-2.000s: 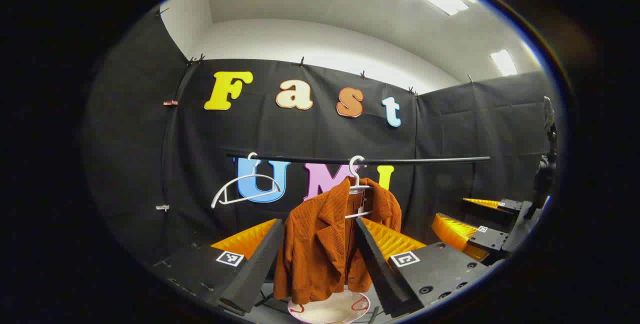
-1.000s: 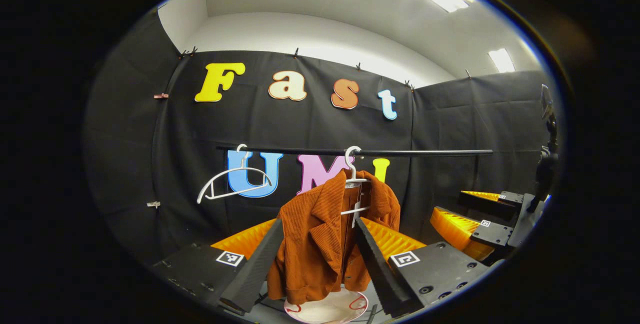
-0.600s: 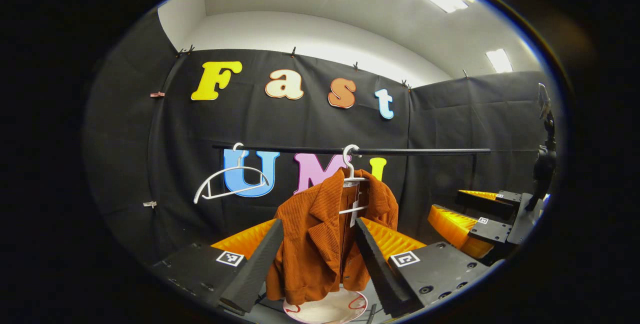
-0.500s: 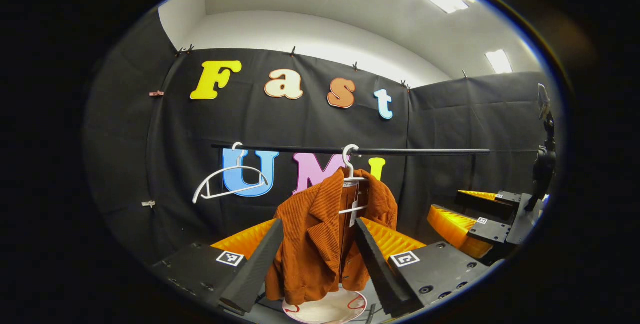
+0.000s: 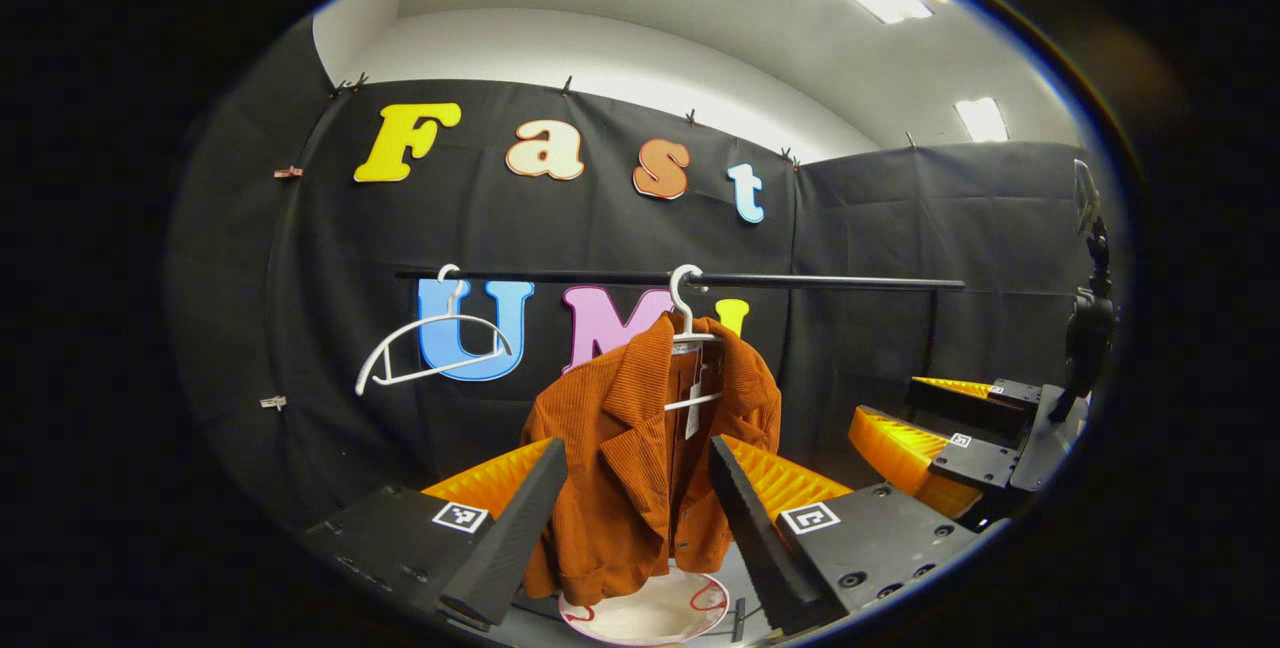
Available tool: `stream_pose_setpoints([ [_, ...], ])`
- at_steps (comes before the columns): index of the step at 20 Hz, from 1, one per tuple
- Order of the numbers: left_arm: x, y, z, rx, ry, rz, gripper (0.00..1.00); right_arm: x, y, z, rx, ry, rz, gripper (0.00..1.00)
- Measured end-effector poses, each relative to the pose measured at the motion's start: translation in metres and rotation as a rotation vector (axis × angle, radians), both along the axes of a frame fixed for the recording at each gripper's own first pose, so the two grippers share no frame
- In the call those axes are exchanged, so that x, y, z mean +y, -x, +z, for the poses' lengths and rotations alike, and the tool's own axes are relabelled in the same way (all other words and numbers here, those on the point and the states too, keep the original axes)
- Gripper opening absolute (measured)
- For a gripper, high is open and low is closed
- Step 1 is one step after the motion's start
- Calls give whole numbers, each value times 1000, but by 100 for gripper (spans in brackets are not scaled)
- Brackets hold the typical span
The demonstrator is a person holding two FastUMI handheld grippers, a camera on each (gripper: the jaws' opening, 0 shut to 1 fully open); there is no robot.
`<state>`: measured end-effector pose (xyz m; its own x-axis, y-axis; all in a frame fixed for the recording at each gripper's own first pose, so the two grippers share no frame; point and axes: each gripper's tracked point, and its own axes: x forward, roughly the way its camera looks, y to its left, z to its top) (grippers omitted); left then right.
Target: Grasp the clothes on the hanger with both hands and then place them into the laundry hamper below.
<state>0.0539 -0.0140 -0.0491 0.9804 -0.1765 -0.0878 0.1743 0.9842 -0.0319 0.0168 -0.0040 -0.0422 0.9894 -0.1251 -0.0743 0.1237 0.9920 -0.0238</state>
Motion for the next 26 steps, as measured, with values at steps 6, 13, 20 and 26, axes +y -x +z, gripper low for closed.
stream_pose_setpoints([
  [6,-14,-39,-29,54,2,9,91,-26,-24,-23,27,-6,5,98],
  [13,-13,-111,-58,65,20,112,91,-43,-95,-71,67,-65,127,98],
  [20,-9,-161,-83,85,10,223,91,-43,-150,-112,132,-140,266,96],
  [26,-16,-188,-92,107,38,278,90,-33,-178,-133,167,-191,361,98],
])
